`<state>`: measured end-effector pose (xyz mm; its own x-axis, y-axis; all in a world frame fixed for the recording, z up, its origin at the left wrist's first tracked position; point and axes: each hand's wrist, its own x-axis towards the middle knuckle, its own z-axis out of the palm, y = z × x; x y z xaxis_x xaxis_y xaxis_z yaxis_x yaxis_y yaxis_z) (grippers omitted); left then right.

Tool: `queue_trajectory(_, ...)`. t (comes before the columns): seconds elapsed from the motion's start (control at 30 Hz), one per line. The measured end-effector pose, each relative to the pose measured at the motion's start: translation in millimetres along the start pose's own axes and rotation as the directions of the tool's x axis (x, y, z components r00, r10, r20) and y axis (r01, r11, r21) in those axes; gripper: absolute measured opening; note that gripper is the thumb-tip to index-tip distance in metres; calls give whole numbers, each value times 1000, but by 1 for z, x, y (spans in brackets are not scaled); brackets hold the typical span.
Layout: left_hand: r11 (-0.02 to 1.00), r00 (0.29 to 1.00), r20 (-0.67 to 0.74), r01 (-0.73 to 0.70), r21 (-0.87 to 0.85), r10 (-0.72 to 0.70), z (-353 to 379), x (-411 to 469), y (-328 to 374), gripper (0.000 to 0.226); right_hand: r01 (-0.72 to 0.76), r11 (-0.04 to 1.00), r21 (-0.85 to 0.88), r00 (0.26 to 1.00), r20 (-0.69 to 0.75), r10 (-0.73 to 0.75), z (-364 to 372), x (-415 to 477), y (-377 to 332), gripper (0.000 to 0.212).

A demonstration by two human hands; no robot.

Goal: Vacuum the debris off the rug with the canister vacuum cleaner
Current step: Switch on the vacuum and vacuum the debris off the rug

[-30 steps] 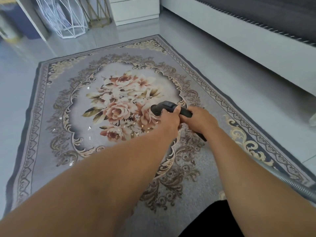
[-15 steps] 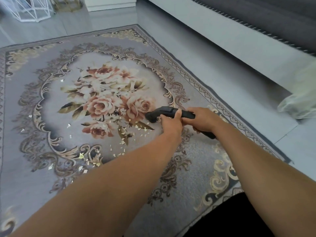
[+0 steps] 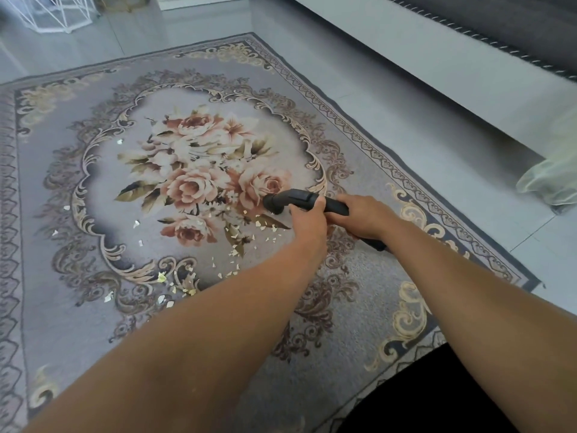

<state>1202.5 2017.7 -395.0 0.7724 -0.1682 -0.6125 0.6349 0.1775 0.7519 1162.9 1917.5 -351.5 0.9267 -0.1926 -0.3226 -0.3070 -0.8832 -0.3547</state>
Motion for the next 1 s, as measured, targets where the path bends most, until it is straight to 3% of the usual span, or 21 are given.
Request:
queue_trajectory(0.1, 1000, 999, 19, 27, 1, -27, -3, -11, -2, 74, -1, 1000, -31, 1000, 12, 2, 1, -13, 1, 27)
queue_trajectory(0.43, 972, 972, 113, 189, 137, -205, -31, -39, -7, 41, -59, 977, -207, 998, 1, 61, 25, -48, -3, 50)
queue_trajectory(0.57, 944, 956, 104, 249, 218, -276, -45, -48, 14, 47, -126, 976, -176, 992, -7, 127, 29, -60, -25, 49)
queue_trajectory(0.83, 913, 927, 148, 293, 286, -344, -79, -38, 42, 36, -221, 966, -135, 975, -29, 219, 40, -56, -75, 48)
queue_trajectory(1.0, 910, 930, 146, 283, 302, -338, -70, -37, 44, 41, -278, 960, 14, 960, -32, 278, 42, -56, -75, 47)
